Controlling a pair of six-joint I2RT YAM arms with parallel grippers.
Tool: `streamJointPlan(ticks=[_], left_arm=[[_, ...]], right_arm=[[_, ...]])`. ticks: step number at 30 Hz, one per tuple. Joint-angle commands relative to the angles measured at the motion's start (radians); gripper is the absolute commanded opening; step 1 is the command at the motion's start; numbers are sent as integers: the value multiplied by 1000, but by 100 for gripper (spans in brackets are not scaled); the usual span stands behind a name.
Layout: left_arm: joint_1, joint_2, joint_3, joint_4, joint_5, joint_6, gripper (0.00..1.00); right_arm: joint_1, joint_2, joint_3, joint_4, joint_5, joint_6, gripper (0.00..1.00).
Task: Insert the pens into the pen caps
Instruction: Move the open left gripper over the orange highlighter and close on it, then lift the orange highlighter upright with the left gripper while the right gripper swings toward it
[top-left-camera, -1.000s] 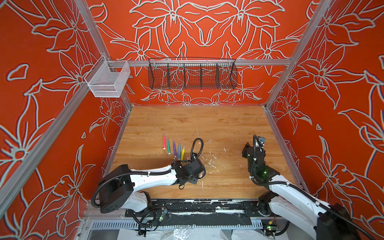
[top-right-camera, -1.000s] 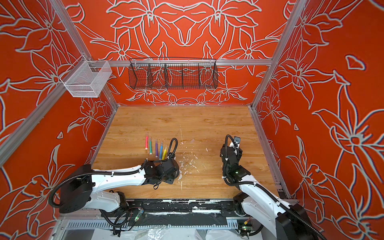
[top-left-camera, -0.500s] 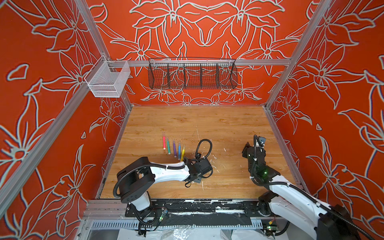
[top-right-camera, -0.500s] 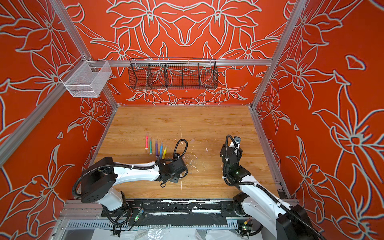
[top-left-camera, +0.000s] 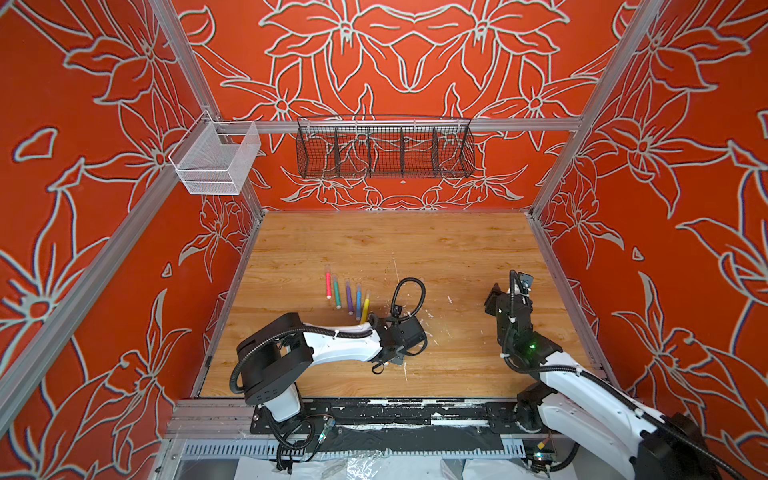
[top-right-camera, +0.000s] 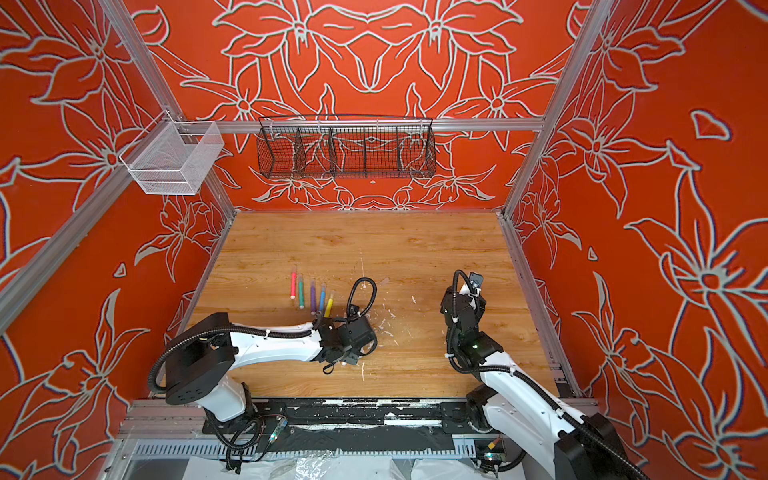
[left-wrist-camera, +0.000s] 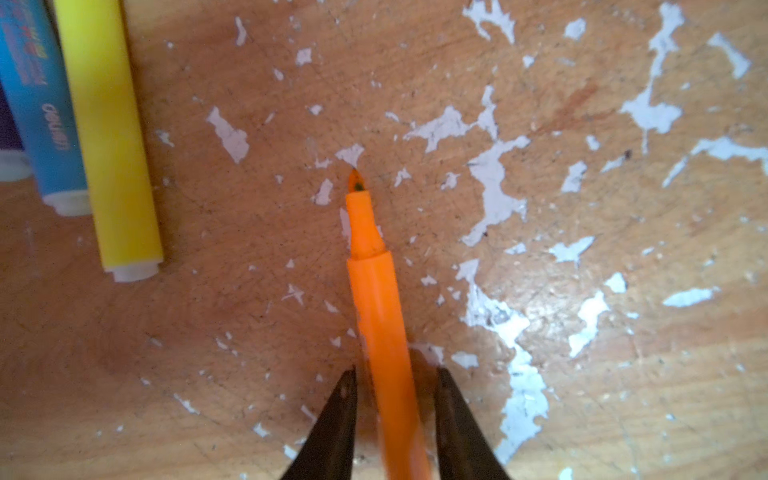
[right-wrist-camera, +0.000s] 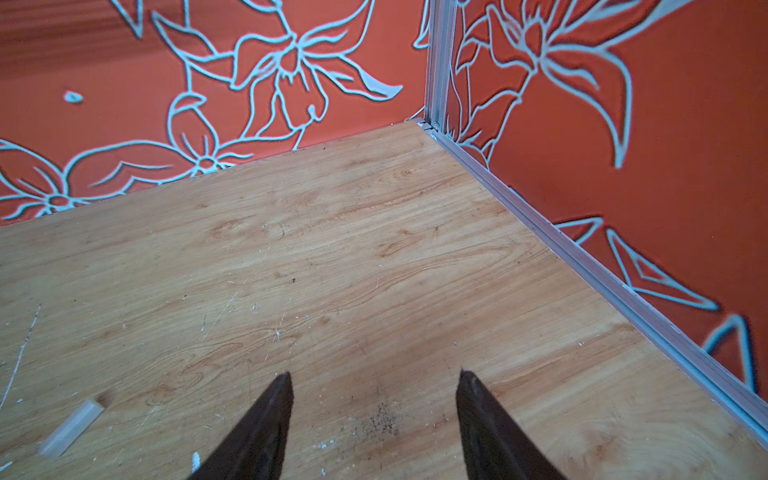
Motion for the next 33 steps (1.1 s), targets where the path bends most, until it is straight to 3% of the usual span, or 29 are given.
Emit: streamJointPlan(ticks=[1, 7, 25, 30, 33], left_arm=[[-5, -24, -44, -39, 25, -23, 31], [-3, -1, -47, -39, 20, -35, 30], [-3, -17, -83, 0, 76, -16, 14], [32, -25, -47, 43, 104, 60, 7], [77, -65, 31, 41, 128, 145, 2]], right_arm=[[-7, -10, -7, 4, -6, 5, 65], [-6, -13, -9, 3, -6, 5, 65], [-6, -17, -10, 2, -5, 5, 65], [-8, -51, 29, -105, -5, 84, 62], [-7, -109, 53, -123, -124, 110, 61]])
